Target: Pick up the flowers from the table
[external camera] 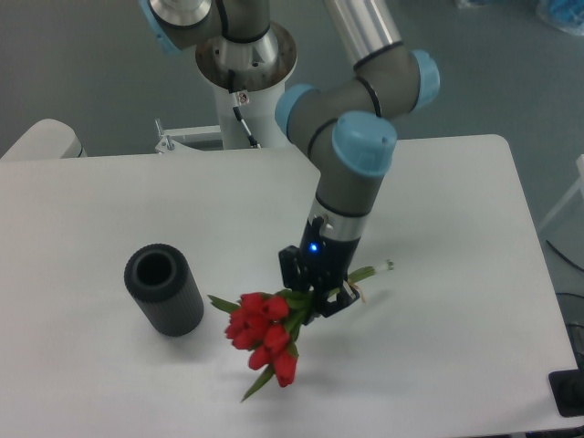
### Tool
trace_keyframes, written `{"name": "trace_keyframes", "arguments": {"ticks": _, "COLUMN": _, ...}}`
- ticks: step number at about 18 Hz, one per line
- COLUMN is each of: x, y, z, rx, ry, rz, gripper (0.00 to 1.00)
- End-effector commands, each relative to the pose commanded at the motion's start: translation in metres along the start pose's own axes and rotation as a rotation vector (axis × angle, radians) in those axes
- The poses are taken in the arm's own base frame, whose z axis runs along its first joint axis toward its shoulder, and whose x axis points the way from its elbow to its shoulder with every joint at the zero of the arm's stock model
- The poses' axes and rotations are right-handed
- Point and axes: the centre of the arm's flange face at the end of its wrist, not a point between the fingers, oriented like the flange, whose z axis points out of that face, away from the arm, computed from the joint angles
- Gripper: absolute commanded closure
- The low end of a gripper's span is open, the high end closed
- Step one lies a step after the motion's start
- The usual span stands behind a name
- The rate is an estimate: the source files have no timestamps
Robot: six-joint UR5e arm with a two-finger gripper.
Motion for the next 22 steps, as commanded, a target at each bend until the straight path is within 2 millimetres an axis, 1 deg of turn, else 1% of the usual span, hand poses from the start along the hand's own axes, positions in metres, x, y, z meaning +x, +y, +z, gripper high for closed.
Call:
{"name": "trace_keyframes", "arguments": {"ticks": 3, "x": 0.003, "y": -0.027, "z": -0.024, "rx": 0.080, "ry": -0.005, "rz": -0.056, "gripper": 0.82}}
{"name": "trace_keyframes", "arguments": {"ticks": 5, "x": 0.004, "y": -0.039, "z": -0.037, "rx": 0.122, "ry": -0.003, "rz": -0.095, "gripper": 0.82}}
{"name": "trace_keyframes", "arguments": {"ticks": 8, "x": 0.004, "y": -0.052, "z": -0.047, "rx": 0.169, "ry": 0.008, "rz": -0.128, "gripper": 0.82}}
{"name": "trace_keyframes", "arguments": {"ticks": 9, "x": 0.004, "y": -0.058, "z": -0.053, "rx": 0.175, "ry": -0.001, "rz": -0.131, "gripper": 0.82}}
{"name": "trace_keyframes", "arguments": {"ticks": 13, "x": 0.009, "y": -0.067, "z": -0.062, "rx": 0.189, "ry": -0.006, "rz": -0.118, "gripper": 0.82}}
{"name": "trace_keyframes", "arguments": {"ticks": 15, "x": 0.019, "y": -0.076, "z": -0.058, "rx": 0.190, "ry": 0.006, "rz": -0.101, "gripper": 0.82}}
{"name": "trace_keyframes", "arguments": {"ticks": 18, "x": 0.026, "y": -0.080, "z": -0.058, "rx": 0.190, "ry": 0.012, "rz": -0.111, "gripper": 0.82}}
{"name": "trace_keyframes", "arguments": {"ticks": 19, "x": 0.025, "y": -0.082, "z": -0.062, "rx": 0.196, "ry": 0.007, "rz": -0.110, "gripper": 0.82}}
{"name": "trace_keyframes", "arguments": {"ticks": 22, "x": 0.025, "y": -0.081, "z": -0.063, "rx": 0.196, "ry": 0.006, "rz": -0.119, "gripper": 0.82}}
